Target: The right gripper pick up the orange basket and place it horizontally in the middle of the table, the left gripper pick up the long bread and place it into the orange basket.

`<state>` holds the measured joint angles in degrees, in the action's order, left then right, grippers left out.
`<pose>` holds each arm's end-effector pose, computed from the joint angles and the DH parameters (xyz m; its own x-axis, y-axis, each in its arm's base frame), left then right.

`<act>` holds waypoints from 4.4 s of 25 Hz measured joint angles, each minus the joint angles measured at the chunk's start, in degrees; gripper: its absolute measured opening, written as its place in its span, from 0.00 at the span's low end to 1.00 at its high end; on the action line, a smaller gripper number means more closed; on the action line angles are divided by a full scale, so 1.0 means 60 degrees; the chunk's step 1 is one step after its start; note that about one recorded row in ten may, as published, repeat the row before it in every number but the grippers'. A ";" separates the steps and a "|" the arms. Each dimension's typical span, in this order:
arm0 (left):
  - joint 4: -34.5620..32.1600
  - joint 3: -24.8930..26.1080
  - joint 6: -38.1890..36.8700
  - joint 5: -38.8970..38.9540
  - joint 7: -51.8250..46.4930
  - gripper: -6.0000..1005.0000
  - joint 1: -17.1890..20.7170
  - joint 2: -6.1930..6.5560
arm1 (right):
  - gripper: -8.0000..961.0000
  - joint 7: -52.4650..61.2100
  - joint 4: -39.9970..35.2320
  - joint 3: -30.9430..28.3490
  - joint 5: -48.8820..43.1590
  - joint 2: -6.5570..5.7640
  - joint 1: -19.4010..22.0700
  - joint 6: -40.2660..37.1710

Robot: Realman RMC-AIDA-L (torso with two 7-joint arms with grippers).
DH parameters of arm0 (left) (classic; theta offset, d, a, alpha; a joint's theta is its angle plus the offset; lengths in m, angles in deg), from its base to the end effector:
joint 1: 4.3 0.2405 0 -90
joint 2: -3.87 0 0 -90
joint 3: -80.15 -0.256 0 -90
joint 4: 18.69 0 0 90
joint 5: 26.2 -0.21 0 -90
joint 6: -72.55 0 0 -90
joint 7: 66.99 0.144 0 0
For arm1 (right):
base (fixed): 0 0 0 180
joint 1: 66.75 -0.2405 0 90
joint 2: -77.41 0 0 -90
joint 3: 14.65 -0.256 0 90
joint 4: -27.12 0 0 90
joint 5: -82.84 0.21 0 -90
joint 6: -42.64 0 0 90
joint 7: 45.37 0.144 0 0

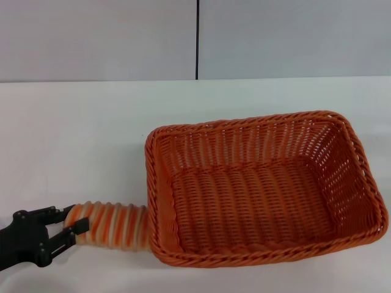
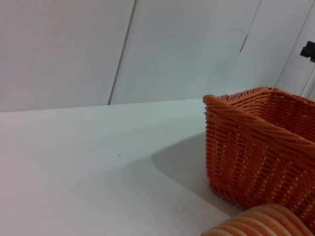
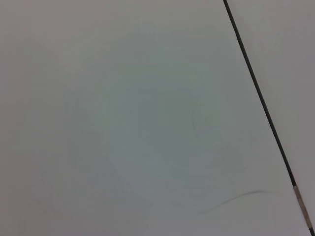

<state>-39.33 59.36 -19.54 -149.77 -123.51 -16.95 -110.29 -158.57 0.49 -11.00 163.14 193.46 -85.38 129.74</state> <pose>-0.3812 0.1996 0.0050 0.6970 0.4391 0.5670 0.6503 -0.7201 -0.2417 0.3735 0.2803 0.0978 0.4551 -0.0727 -0.8875 -0.8427 -0.3572 -0.4028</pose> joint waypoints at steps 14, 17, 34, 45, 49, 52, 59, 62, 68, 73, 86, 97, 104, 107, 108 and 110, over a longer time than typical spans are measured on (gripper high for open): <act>-0.0016 -0.0006 -0.0003 0.0000 0.0000 0.27 -0.0051 0.0000 | 0.45 -0.0070 0.0097 -0.0062 0.0002 0.0009 -0.0010 -0.0027; -0.0017 -0.0007 -0.0008 0.0000 0.0000 0.25 -0.0050 0.0000 | 0.45 -0.0079 0.0108 -0.0066 0.0002 0.0008 -0.0007 -0.0028; -0.0279 0.0245 0.0029 0.0043 0.0012 0.23 0.0050 0.0086 | 0.45 -0.0102 0.0179 -0.0075 0.0014 0.0008 -0.0016 -0.0130; -0.0728 0.3728 -0.0956 0.0245 0.0097 0.22 -0.0307 0.0143 | 0.45 -0.0103 0.0231 -0.0092 0.0019 0.0008 -0.0015 -0.0092; -0.0679 0.3872 -0.1978 0.1221 0.0001 0.21 -0.0692 -0.0115 | 0.45 -0.0103 0.0234 -0.0098 0.0036 0.0045 -0.0035 -0.0071; -0.0670 0.3713 -0.2586 0.1312 -0.0036 0.21 -0.0983 -0.0278 | 0.45 -0.0103 0.0235 -0.0100 0.0047 0.0086 -0.0042 -0.0065; 0.0512 0.1088 -0.2829 0.1270 0.0040 0.20 -0.2136 -0.0656 | 0.45 -0.0103 0.0234 -0.0093 0.0139 0.0129 -0.0048 -0.0045; 0.0830 0.0544 -0.2652 0.1256 0.0099 0.20 -0.2413 -0.0676 | 0.45 -0.0103 0.0269 -0.0096 0.0140 0.0130 -0.0067 -0.0044; 0.1669 -0.0932 -0.1356 0.1274 0.0217 0.21 -0.3161 -0.0738 | 0.45 -0.0120 0.0406 -0.0096 0.0140 0.0126 -0.0118 -0.0042; 0.1707 -0.0886 -0.1295 0.1318 0.0192 0.25 -0.3145 -0.0744 | 0.45 -0.0125 0.0424 -0.0095 0.0140 0.0125 -0.0108 -0.0042; 0.1574 -0.0784 -0.1463 0.2234 0.0439 0.48 -0.2711 -0.0672 | 0.45 -0.0156 0.0656 -0.0095 0.0645 0.0159 -0.0159 -0.0039; 0.2449 -0.0693 -0.1782 0.5968 0.2754 0.82 -0.2036 -0.0730 | 0.45 -0.0423 0.1024 -0.0115 0.2066 0.0393 -0.0113 -0.0084; 0.3862 0.1746 -0.1932 0.7221 0.5346 0.84 -0.0999 -0.0733 | 0.45 -0.1569 0.1686 -0.0186 0.2884 0.0442 0.0190 -0.0136; 0.4003 0.2313 -0.1935 0.7231 0.5371 0.84 -0.0839 -0.0734 | 0.45 -0.1908 0.1896 -0.0386 0.2941 0.0446 0.0203 -0.0207; 0.4035 0.2432 -0.1934 0.7233 0.5374 0.84 -0.0800 -0.0735 | 0.45 -0.1990 0.1957 -0.0468 0.2944 0.0447 0.0197 -0.0240; 0.4059 0.2524 -0.1933 0.7237 0.5375 0.84 -0.0762 -0.0736 | 0.45 -0.2091 0.2088 -0.0648 0.2947 0.0448 0.0162 -0.0301</act>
<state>-14.98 74.50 -31.14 -106.35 -91.26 -21.52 -114.71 -171.12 13.02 -14.89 180.81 196.15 -84.40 127.93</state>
